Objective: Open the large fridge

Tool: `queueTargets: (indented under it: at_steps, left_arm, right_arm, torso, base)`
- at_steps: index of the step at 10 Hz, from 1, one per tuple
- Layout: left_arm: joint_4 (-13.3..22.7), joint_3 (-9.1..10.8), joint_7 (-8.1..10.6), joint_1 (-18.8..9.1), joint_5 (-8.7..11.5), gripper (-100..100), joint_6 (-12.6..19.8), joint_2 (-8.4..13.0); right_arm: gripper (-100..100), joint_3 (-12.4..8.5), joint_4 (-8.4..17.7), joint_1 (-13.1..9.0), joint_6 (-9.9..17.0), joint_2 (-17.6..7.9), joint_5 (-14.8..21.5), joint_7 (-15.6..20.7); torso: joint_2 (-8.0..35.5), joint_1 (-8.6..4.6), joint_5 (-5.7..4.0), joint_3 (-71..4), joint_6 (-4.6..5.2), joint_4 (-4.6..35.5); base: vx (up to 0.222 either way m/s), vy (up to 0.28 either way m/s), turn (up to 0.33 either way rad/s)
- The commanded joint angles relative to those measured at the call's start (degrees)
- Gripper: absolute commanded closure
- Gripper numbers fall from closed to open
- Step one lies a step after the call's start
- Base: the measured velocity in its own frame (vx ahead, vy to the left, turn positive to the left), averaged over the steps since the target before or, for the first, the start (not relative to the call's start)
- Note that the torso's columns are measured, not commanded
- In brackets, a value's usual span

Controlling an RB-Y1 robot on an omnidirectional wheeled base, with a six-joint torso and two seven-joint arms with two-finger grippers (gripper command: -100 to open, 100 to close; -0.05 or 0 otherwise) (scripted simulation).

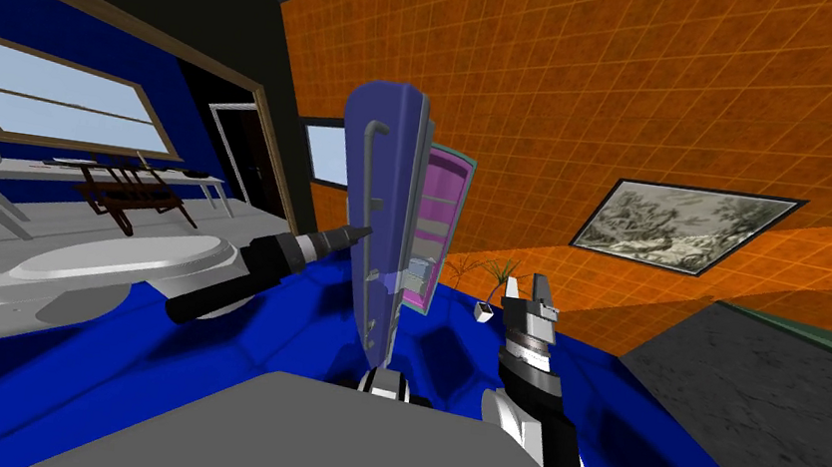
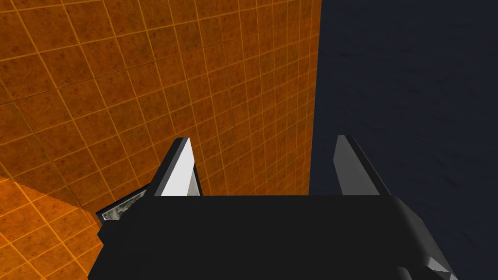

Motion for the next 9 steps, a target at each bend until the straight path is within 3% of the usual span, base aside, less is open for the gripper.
queueTargets:
  at_steps: [1, 2, 3, 4, 6, 7, 8, 9]
  left_arm:
    - [0.5, -0.13, 4.28, -1.7, -1.2, 100, 1.3, 0.3]
    - [0.5, -0.13, 4.42, -1.7, -1.2, 100, 1.3, 0.3]
    - [1.2, -0.96, 6.36, -1.9, -4.2, 100, -0.5, 2.8]
    - [1.2, -0.96, 7.67, -1.9, -5.6, 100, -0.5, 2.8]
    - [1.2, -0.96, 10.65, -1.9, -6.1, 100, -0.5, 2.8]
    - [1.9, -1.78, 12.23, -2.0, -9.0, 100, -2.3, 5.2]
    - [1.9, -1.78, 13.75, -2.0, -10.6, 100, -2.3, 5.2]
    - [1.9, -1.78, 15.43, -2.0, -10.9, 100, -2.3, 5.2]
  right_arm:
    - [0, 0.0, 0.0, 0.0, 0.0, 0.0, 0.0, 0.0]
    - [0, 0.0, 0.0, 0.0, 0.0, 0.0, 0.0, 0.0]
    - [0, 0.0, 0.0, 0.0, 0.0, 0.0, 0.0, 0.0]
    - [0, 0.0, 0.0, 0.0, 0.0, 0.0, 0.0, 0.0]
    - [0, 0.0, 0.0, 0.0, 0.0, 0.0, 0.0, 0.0]
    - [0, 0.0, 0.0, 0.0, 0.0, 0.0, 0.0, 0.0]
    - [0, 0.0, 0.0, 0.0, 0.0, 0.0, 0.0, 0.0]
    - [0, 0.0, 0.0, 0.0, 0.0, 0.0, 0.0, 0.0]
  torso:
    - [0.0, -0.18, -0.05, 0.0, 0.01, 0.1]
    - [0.0, -0.39, -0.11, -0.1, 0.02, 0.0]
    - [-0.1, -0.43, -0.1, -0.1, 0.1, 0.0]
    - [0.0, -0.03, 0.0, 0.0, 0.12, -0.1]
    - [0.0, -0.09, 0.06, 0.1, -0.01, -0.1]
    - [-0.1, -0.44, -0.05, -0.1, 0.07, -0.1]
    - [0.0, -0.22, -0.02, 0.0, 0.15, -0.3]
    - [0.1, -0.21, 0.04, 0.2, 0.09, -0.3]
  base:
    - [-0.021, 0.035, 0.01]
    - [-0.001, 0.005, 0.016]
    - [-0.064, 0.12, -0.086]
    - [-0.084, 0.174, -0.087]
    - [-0.021, 0.067, 0.015]
    - [-0.064, 0.129, -0.072]
    - [-0.078, 0.149, -0.077]
    - [-0.03, 0.083, 0.003]
